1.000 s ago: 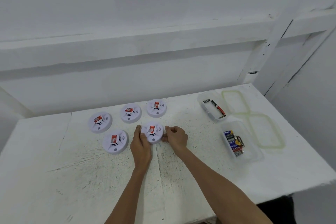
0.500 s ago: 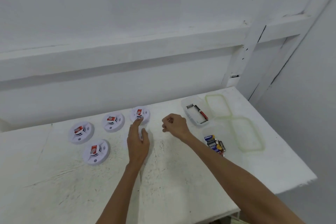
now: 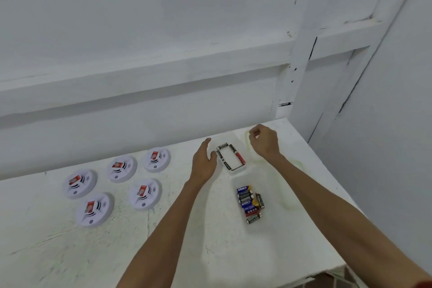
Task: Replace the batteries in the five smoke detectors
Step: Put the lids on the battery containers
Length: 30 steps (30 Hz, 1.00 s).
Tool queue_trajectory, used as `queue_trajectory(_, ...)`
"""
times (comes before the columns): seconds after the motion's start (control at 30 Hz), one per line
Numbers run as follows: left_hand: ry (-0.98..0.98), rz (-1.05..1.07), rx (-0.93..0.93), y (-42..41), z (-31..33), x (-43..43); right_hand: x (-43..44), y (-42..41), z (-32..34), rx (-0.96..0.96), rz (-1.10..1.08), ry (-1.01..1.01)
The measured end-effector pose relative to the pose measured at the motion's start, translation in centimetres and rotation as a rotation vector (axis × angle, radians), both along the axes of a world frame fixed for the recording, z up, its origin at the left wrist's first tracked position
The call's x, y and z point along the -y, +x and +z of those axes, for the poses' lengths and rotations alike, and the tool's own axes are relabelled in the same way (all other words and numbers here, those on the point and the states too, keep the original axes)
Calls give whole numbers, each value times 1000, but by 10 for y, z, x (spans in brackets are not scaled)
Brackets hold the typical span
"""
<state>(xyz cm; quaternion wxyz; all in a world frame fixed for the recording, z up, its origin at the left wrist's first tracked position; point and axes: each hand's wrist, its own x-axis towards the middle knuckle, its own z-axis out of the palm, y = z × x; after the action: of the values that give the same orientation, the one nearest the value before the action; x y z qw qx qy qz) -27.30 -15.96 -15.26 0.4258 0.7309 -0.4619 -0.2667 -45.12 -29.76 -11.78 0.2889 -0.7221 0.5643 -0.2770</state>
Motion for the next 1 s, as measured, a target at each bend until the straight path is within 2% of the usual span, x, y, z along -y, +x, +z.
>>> queue_trajectory(0.13, 128, 55, -134, -17, 5, 16, 22, -23, -16, -505, -105, 213)
queue_trajectory(0.23, 177, 54, -156, -23, -1, 22, 27, -34, -26, -616, -125, 335)
queue_trajectory(0.4, 209, 139, -111, -27, -13, 35, 39, -37, -29, -499, -200, 424)
queue_trajectory(0.5, 194, 186, -120, -30, -15, 40, 46, -38, -27, -333, -169, 451)
queue_trajectory(0.57, 183, 217, -167, -37, -12, 41, 48, -38, -22, -232, -130, 392)
queue_trajectory(0.73, 98, 288, -389, -47, -5, 45, 38, -18, 9, -93, -69, 228)
queue_trajectory(1.0, 21, 290, -719, -42, -10, 52, -36, 41, 16, -174, 202, 122)
